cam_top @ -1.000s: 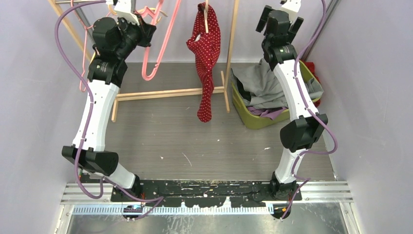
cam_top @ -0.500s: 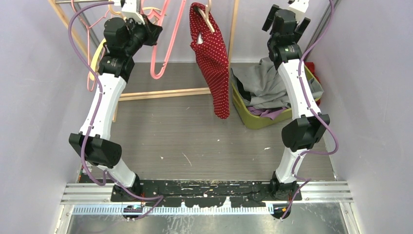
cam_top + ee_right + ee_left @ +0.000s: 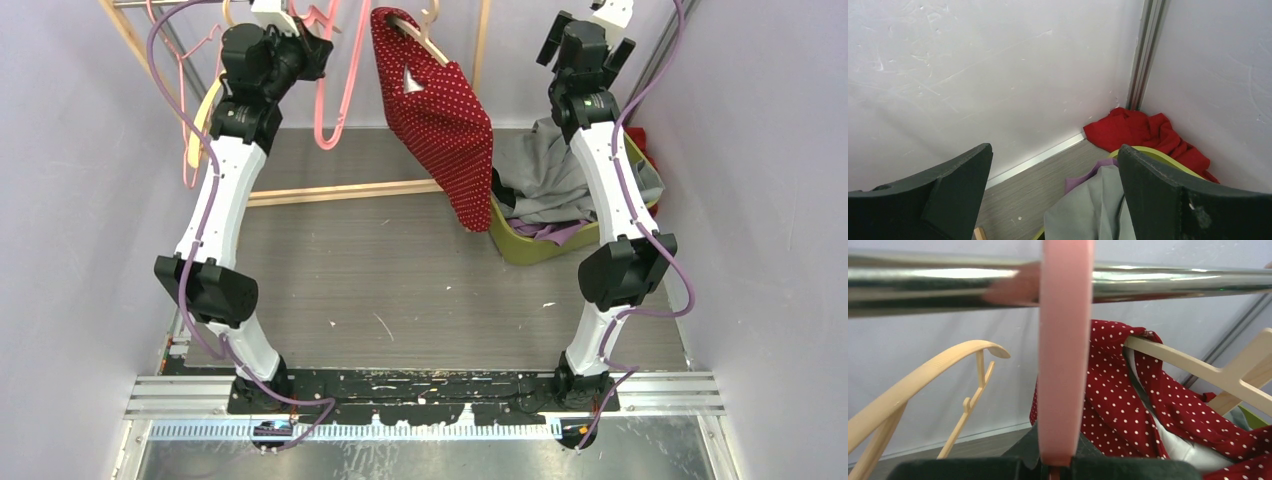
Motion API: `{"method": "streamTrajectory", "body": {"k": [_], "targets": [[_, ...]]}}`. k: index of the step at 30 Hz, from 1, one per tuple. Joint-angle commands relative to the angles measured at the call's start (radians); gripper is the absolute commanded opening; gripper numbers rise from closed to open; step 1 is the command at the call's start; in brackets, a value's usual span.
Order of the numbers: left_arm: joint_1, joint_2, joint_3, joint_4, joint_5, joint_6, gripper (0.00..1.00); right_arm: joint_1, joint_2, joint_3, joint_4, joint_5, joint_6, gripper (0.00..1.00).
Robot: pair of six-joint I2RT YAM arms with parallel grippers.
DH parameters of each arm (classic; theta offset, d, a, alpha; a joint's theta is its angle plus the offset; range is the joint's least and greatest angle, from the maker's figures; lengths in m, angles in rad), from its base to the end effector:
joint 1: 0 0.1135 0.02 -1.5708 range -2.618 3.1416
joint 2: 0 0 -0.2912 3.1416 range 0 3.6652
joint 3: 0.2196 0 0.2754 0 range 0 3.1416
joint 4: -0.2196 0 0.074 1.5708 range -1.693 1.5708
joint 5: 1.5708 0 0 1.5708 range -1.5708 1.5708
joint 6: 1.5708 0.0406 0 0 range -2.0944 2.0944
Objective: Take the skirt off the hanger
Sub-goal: Place the hanger at the clothesline.
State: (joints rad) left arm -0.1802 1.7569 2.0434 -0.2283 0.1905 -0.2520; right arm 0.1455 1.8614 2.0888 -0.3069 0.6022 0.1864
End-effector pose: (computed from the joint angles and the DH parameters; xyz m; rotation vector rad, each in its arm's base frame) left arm 0.4201 -0.0844 0.5398 0.0997 1.5303 -0.4891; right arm 0.4574 0.0438 0.5030 0.4848 1.5686 -0.2426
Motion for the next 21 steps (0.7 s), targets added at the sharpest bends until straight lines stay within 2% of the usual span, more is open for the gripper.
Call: {"method": "streamTrajectory", "body": {"k": [1, 6, 11, 15, 21], "targets": [[0.007, 0.033, 0.093, -0.074, -0.077, 0.029, 0.0, -0.012, -0.021, -0.001, 0.044, -0.008, 0.016, 1.0], [0.007, 0.07, 0.174, -0.181, -0.142, 0.084, 0.01, -0.016, -0.022, -0.014, 0.047, -0.017, 0.022, 1.0], [0.007, 0.051, 0.163, -0.179, -0.144, 0.131, 0.21, -0.016, -0.023, -0.027, 0.047, -0.023, 0.018, 1.0], [0.007, 0.011, 0.15, -0.173, -0.135, 0.168, 0.41, -0.016, -0.035, -0.048, 0.044, -0.033, 0.015, 1.0], [0.008, -0.068, 0.122, -0.162, -0.126, 0.176, 0.43, -0.015, -0.054, -0.067, 0.029, -0.055, 0.029, 1.0]]}}
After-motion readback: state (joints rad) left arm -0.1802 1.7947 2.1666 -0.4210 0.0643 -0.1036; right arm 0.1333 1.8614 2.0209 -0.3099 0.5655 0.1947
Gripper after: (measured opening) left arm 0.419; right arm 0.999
